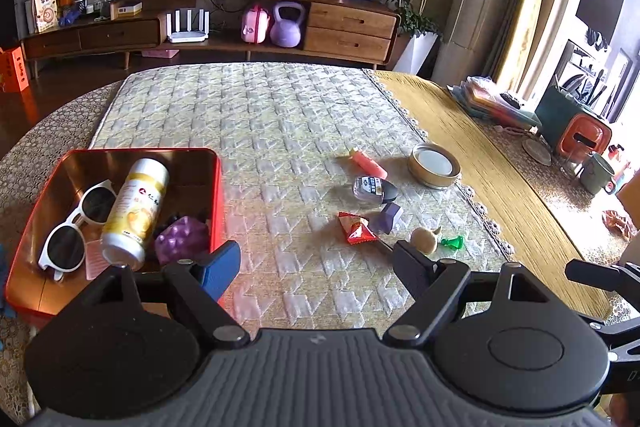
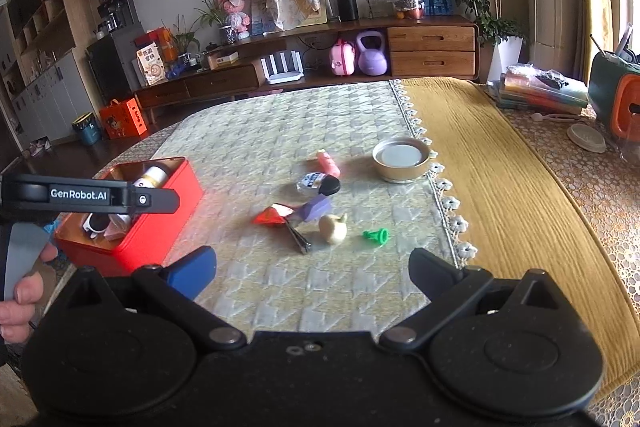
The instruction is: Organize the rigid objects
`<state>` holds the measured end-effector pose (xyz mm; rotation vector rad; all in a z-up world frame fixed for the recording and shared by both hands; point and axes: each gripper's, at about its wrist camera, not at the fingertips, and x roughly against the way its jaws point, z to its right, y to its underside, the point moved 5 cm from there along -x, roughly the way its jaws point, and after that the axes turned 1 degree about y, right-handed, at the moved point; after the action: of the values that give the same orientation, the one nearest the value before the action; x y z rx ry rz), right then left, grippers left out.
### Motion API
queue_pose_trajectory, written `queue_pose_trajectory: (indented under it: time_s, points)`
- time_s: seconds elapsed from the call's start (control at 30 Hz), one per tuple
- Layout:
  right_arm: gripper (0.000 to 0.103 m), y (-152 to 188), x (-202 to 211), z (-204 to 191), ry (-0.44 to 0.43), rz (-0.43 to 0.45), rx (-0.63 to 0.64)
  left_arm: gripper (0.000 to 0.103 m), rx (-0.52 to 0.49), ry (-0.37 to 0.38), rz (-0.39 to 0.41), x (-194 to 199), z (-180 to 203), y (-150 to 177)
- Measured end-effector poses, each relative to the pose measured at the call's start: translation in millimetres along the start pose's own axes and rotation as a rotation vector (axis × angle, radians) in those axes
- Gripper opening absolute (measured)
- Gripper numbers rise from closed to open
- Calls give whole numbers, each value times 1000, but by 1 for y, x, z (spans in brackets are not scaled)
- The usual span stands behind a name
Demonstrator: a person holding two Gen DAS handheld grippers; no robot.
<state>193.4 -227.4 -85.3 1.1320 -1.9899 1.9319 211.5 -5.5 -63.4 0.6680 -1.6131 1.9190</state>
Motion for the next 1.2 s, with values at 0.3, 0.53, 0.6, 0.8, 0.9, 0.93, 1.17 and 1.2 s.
queue_pose_trajectory:
  time_s: [0.3,0.53,0.6,0.8,0.9,0.93,1.17,1.2]
  points:
    - [100,5,-26,23,10,-30,76,83,-49,-41,-67,-61,27,-9]
    - [93,4,-50,40,1,-51,98,83,-53,-62,-128,-102,32,-11]
    - [90,3,-58,45,0,-58,93,83,-46,-62,-145,-113,31,-11]
    - [80,1,-79,51,-9,-73,97,83,-55,-84,-170,-135,30,-10]
    - [75,-1,-89,51,-10,-76,105,83,-52,-95,-179,-143,29,-10]
    - [74,-2,-93,51,-10,-77,110,83,-50,-94,-181,-145,28,-10]
    - [52,-2,-114,50,0,-94,134,83,-90,-93,-178,-151,31,-5]
    - [50,-2,-115,50,1,-96,133,81,-100,-91,-175,-151,32,-4]
